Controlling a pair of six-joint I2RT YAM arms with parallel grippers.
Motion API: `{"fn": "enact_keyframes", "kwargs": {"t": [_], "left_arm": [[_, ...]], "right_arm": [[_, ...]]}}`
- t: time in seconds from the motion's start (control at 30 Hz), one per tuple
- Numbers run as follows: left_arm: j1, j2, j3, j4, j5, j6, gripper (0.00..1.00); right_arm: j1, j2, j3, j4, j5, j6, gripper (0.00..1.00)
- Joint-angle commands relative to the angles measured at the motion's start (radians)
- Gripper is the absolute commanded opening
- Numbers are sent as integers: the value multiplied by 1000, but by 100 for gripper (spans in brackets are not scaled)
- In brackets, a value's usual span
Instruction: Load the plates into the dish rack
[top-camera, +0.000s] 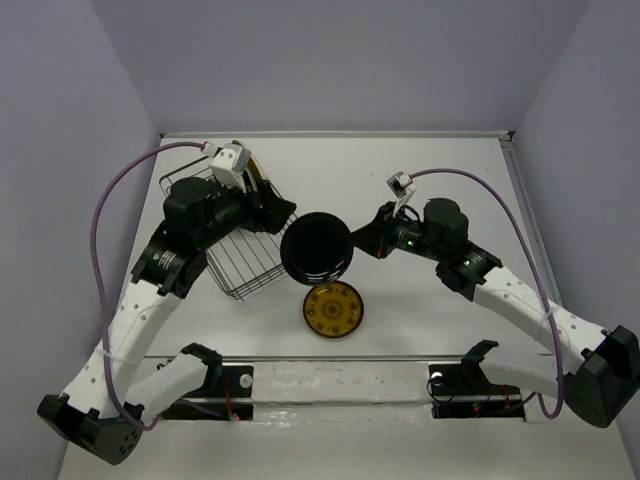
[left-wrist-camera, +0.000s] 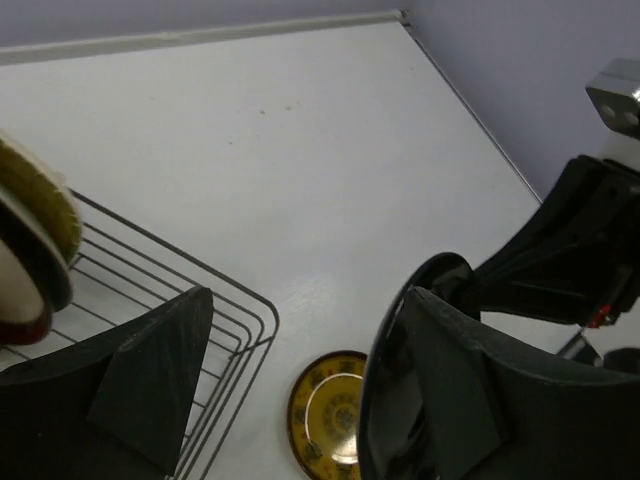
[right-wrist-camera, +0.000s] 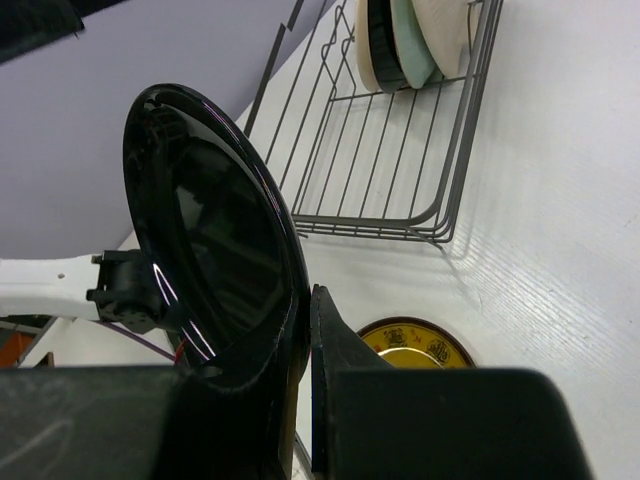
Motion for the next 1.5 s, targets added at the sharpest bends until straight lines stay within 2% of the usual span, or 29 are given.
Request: {"fn": "enact_keyframes", "kwargs": {"t": [0.0,0.2,0.27,0.4,0.47,0.5,0.57,0.67,0.77,0.8,0.87,0.9,0.97,1.07,1.13,1.2,1.37,1.4,1.43,1.47], "left_arm": [[-1,78,-33,33,321,20,85],[-1,113,-27,-5,287,71,81],[-1,123,-18,-10,309,74,79],[-3,143,-21,-15,376,82,70],[-4,150,-28,-13,399,82,52],[-7,152,-35,-10,415,82,28],[-7,156,-39,-15,430,83,7],[-7,150,-33,-33,418,91,5],[-9,147,1,-102,288,120,6],[-11,150,33,-155,195,138,5],[-12,153,60,-192,146,164,5],[-14,149,68,-196,161,186,5],[-14,123,62,-183,247,194,5],[-14,65,13,-107,335,198,5],[-15,19,-13,-58,399,200,5],[-15,0,-36,-42,451,203,5],[-15,-29,-51,-48,490,224,5],[-14,-32,-55,-51,488,226,5],[-15,-32,-56,-53,482,229,5],[-14,-31,-56,-55,475,231,5]], "right_arm": [[9,32,26,131,-56,-4,7],[9,78,39,184,-106,2,7],[9,89,43,190,-110,-1,7],[9,93,41,197,-106,-4,7],[9,96,41,200,-103,-7,7],[9,98,42,201,-99,-5,7],[9,98,43,204,-90,-5,7],[9,99,49,216,-87,-2,7],[9,90,47,221,-44,-2,8],[9,87,47,214,-26,-4,22],[9,81,44,210,-26,-14,39],[9,81,44,212,-47,-19,54],[9,99,64,209,-145,-43,70],[9,154,111,204,-278,-80,76],[9,185,134,204,-423,-93,76],[9,219,153,194,-434,-88,78],[9,260,176,177,-452,-110,78],[9,276,187,189,-493,-105,70],[9,282,191,204,-518,-75,46],[9,288,194,221,-535,-56,30]]}}
